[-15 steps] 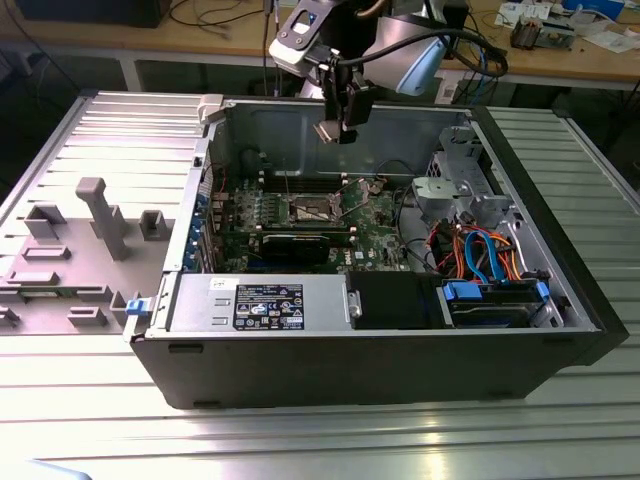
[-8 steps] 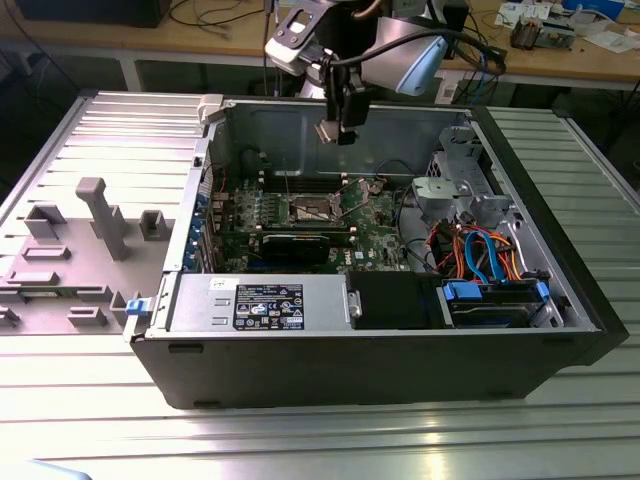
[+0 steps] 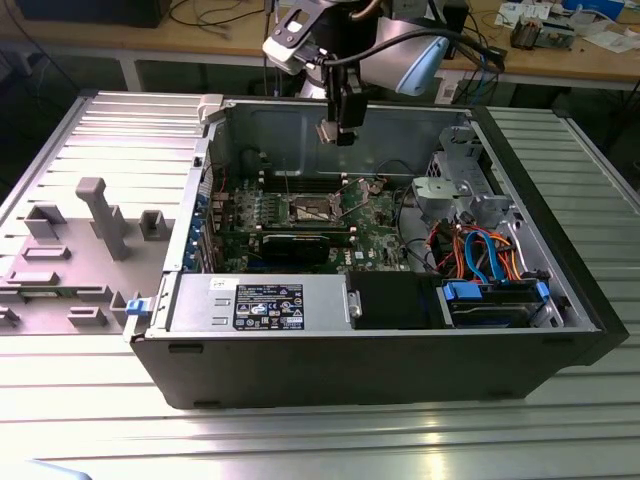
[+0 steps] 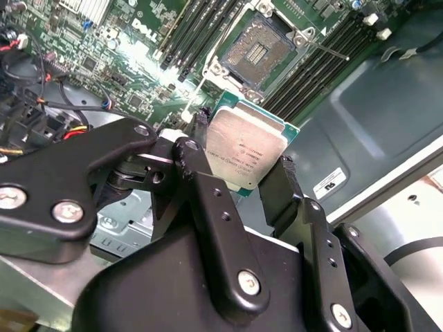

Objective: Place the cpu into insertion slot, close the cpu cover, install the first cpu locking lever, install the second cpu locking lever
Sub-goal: 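Place the cpu into insertion slot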

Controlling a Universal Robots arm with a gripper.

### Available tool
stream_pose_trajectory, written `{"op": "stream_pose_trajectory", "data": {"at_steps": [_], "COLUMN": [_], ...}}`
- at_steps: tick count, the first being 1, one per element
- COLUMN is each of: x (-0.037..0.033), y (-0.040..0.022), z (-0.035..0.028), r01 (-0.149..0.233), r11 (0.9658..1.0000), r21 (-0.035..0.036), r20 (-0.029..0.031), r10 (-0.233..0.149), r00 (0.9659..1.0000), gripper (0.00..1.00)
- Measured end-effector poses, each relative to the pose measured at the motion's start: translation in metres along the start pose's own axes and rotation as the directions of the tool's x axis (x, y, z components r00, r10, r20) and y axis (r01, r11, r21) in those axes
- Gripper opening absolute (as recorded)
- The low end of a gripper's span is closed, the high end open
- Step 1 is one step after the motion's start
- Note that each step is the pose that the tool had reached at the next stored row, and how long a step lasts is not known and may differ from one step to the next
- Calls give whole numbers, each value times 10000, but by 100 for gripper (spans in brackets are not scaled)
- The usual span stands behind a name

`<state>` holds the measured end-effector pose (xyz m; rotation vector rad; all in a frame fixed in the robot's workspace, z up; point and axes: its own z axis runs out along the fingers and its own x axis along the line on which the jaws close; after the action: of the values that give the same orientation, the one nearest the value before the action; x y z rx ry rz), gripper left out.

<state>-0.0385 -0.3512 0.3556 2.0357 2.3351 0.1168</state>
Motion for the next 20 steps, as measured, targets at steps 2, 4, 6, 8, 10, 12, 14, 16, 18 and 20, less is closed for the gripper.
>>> {"op": "stream_pose_trajectory", "data": {"at_steps": [2,4,6,8,10,12,14,16,18,20], "x": [0,0,0,0,0,0,0,0,0,0], "y": [0,-1,-2,-2,-2,-2,-2,-2,-2,-2], "z": [5,13,15,16,16,17,17,16,18,21], "r01": [-325,-605,-735,-766,-768,-769,-769,-781,-889,-1064], "r11": [9995,9982,9973,9971,9970,9970,9970,9969,9960,9943], "r21": [-6,-12,-11,-12,-13,-13,-13,-13,-16,-21], "r20": [26,50,63,64,64,63,63,65,73,86], "r10": [325,605,735,767,768,769,769,781,890,1064], "r00": [9995,9982,9973,9970,9970,9970,9970,9969,9960,9943], "gripper": [54,54,54,54,54,54,54,54,54,54]}}
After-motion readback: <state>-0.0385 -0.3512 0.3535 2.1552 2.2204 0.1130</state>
